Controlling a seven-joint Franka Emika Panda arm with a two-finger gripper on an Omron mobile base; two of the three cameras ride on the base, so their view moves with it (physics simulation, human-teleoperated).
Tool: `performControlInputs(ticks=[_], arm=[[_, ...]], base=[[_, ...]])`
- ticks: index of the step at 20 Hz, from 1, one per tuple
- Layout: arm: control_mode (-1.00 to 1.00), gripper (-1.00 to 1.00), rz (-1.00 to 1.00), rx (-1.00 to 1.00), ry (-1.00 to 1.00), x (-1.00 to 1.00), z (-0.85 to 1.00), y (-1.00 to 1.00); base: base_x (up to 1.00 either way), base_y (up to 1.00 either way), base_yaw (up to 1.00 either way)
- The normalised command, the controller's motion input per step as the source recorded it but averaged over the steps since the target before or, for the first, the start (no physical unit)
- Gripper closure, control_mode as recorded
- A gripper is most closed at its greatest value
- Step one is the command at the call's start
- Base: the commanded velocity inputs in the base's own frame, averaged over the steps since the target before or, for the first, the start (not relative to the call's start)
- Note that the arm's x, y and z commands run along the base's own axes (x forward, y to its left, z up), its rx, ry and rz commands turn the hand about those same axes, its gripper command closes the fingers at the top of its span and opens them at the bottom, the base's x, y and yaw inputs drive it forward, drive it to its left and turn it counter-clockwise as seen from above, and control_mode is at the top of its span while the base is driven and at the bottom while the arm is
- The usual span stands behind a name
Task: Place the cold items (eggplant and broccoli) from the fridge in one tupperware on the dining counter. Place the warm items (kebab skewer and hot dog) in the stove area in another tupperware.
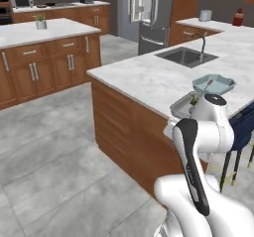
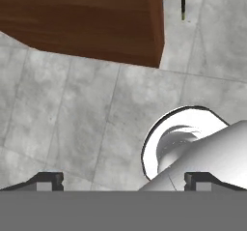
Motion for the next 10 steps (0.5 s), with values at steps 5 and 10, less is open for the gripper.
performControlInputs(ticks=[5, 10], arm=[[1.0, -1.0, 0.0, 0.0, 0.0, 0.0, 0.0, 0.0], [1.0, -1.0, 0.0, 0.0, 0.0, 0.0, 0.0, 0.0]], base=[[0.74, 1.0, -0.16], [1.0, 1.0, -0.27]])
